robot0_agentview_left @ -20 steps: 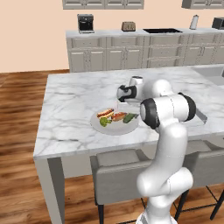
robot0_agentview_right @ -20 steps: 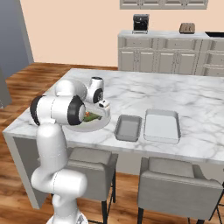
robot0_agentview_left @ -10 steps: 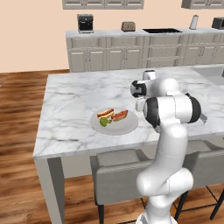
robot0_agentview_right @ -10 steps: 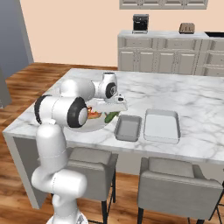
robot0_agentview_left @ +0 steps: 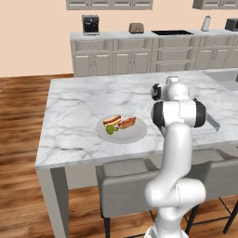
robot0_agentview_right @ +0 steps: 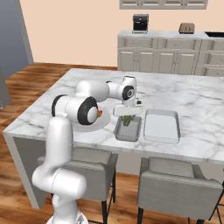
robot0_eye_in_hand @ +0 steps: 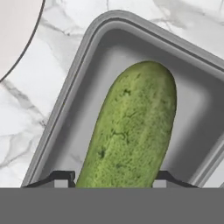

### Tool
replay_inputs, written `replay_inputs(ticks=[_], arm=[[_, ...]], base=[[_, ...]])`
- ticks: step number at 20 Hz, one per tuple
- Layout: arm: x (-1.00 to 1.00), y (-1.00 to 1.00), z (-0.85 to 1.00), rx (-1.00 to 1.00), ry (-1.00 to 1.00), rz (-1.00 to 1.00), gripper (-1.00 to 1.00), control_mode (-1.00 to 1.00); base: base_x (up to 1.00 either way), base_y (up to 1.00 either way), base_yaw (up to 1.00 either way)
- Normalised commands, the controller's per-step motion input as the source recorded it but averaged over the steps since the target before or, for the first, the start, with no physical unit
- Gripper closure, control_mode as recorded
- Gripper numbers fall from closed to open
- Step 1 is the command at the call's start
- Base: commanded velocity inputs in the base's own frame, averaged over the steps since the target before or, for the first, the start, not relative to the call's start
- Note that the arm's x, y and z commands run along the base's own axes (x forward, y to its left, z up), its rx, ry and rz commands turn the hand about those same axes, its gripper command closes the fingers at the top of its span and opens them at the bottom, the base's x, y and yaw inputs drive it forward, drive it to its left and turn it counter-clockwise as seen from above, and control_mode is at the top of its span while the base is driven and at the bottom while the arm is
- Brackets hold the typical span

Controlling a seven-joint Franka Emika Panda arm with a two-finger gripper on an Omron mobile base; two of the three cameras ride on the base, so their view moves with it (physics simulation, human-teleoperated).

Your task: Place one cooked food and one vegetable from the large plate to each tupperware container.

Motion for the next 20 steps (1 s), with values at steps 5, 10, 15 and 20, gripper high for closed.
replay_inputs(ticks=[5,10,15,20], arm=[[0.00,-0.27,-0.28,0.00,-0.02,0.15,1.00,-1.00],[-0.21,-0.12,-0.25,0.00,-0.02,0.03,1.00,-1.00],[0.21,0.02,-0.12,0.00,-0.04,0.00,1.00,-1.00],[0.02,-0.01,-0.30,0.00,-0.03,0.00,1.00,-1.00]], base=[[0.00,0.00,0.00],[0.00,0.00,0.00],[0.00,0.00,0.00],[0.00,0.00,0.00]])
